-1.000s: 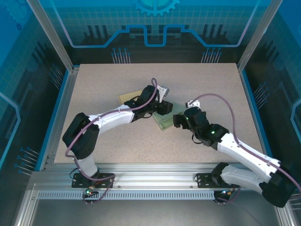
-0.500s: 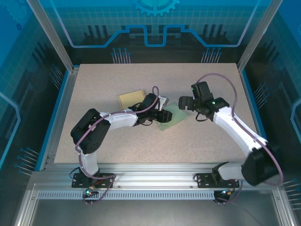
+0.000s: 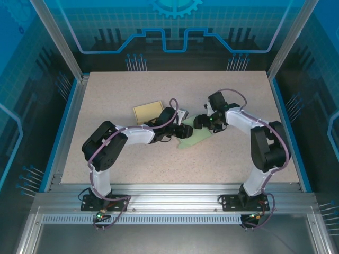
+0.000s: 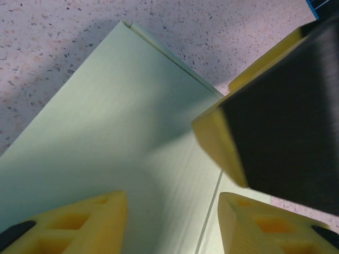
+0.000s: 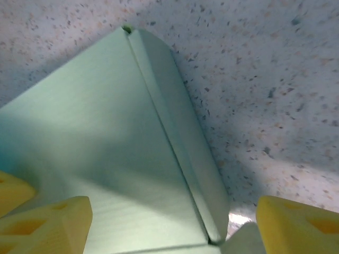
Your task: Fold the paper box
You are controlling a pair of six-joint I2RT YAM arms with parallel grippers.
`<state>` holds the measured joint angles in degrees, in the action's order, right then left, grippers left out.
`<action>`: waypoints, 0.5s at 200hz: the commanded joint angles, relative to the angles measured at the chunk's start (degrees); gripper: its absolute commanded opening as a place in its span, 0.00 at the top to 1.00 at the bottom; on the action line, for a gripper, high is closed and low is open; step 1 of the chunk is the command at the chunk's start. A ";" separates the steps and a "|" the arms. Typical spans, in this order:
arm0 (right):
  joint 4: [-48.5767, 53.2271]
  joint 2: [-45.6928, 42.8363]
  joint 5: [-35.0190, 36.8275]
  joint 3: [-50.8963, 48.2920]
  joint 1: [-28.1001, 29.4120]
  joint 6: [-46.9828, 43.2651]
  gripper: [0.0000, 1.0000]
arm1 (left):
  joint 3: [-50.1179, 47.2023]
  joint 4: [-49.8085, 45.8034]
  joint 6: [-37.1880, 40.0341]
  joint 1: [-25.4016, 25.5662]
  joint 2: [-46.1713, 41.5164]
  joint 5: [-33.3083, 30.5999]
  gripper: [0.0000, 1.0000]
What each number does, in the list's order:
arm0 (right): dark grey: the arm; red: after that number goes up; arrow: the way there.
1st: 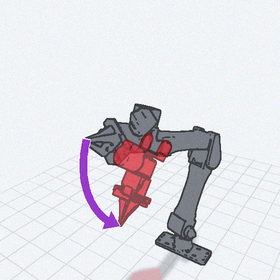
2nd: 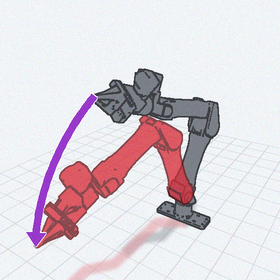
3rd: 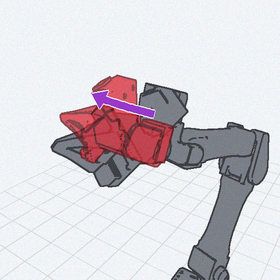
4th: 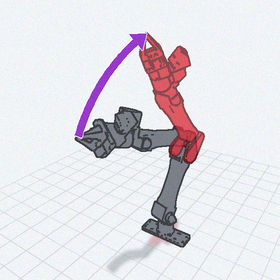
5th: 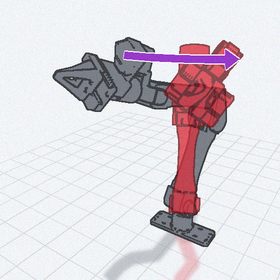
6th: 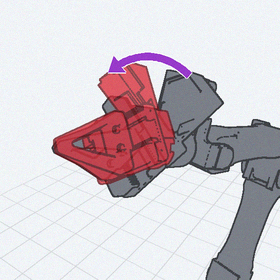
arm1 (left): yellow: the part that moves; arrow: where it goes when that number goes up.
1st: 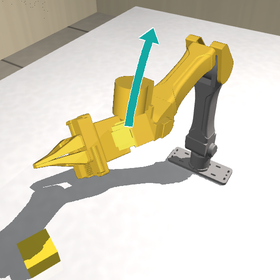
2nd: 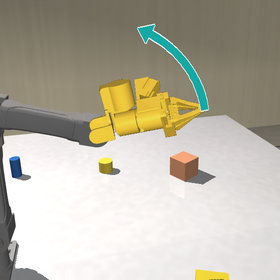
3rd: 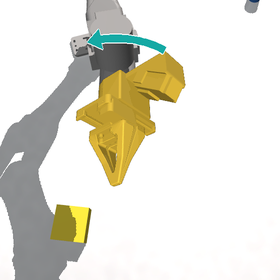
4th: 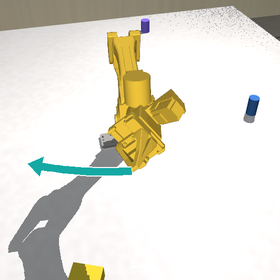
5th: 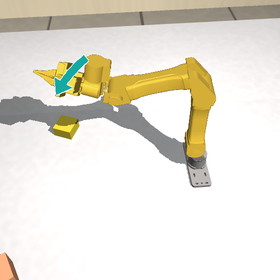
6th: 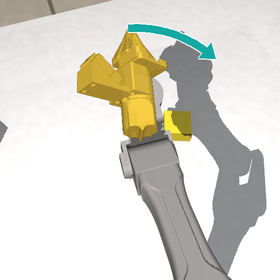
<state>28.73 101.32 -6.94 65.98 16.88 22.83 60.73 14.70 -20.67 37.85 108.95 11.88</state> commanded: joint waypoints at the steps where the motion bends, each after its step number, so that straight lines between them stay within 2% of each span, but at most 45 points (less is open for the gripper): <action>1: -1.55 2.19 -3.42 -0.39 -0.54 -0.95 0.19 | -2.26 -3.41 0.20 -0.88 -2.20 -0.78 0.46; 32: -2.82 3.19 -5.61 -1.74 -0.35 -0.57 0.22 | -2.83 -5.72 1.78 -0.89 -10.39 -3.08 0.37; 54: -3.24 3.15 -6.57 -3.18 0.88 -0.55 0.23 | -4.60 -8.11 1.63 -0.92 -17.27 -11.26 0.29; 64: -3.24 3.09 -6.38 -3.87 1.68 -0.53 0.23 | -5.68 -8.93 0.32 -1.06 -19.79 -16.16 0.15; 71: -3.18 3.04 -6.16 -4.32 2.13 -0.51 0.23 | -6.37 -9.31 -1.15 -1.60 -21.16 -18.55 0.10; 86: -2.89 2.89 -5.51 -5.01 3.00 -0.45 0.22 | -8.23 -9.46 -4.31 -3.21 -23.19 -19.63 0.03; 100: -2.88 2.31 -5.45 -5.67 3.37 -0.31 0.22 | -9.44 -9.83 -6.60 -5.13 -23.36 -18.65 0.03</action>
<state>23.55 103.50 -12.86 62.92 18.74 22.90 54.30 7.99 -22.61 35.70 85.84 -2.04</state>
